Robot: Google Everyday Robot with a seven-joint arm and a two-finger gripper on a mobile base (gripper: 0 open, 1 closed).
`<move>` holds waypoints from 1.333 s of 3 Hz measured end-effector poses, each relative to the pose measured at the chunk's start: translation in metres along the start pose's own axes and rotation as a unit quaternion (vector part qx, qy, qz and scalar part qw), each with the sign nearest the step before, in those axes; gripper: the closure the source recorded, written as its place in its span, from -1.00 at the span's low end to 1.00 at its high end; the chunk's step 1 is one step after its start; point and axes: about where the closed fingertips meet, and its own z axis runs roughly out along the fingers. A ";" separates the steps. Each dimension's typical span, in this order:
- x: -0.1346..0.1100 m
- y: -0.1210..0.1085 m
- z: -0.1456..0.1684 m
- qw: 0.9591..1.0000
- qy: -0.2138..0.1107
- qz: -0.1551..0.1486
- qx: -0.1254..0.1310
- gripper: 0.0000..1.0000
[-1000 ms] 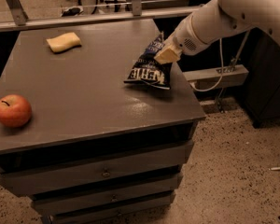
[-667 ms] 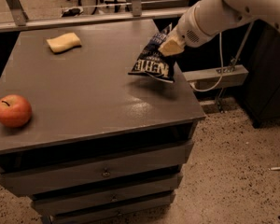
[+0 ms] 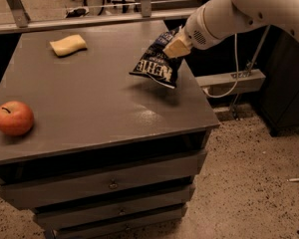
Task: Move blue chip bag near sponge
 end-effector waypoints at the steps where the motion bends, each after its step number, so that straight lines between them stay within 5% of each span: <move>1: -0.035 -0.014 0.036 0.999 -0.051 -0.004 0.005 1.00; 2: -0.083 -0.046 0.088 0.994 -0.105 -0.010 0.008 1.00; 4: -0.119 -0.074 0.151 0.990 -0.142 -0.006 0.011 1.00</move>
Offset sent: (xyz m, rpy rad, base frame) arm 0.1667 0.0954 0.0336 0.2164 -0.2234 0.0835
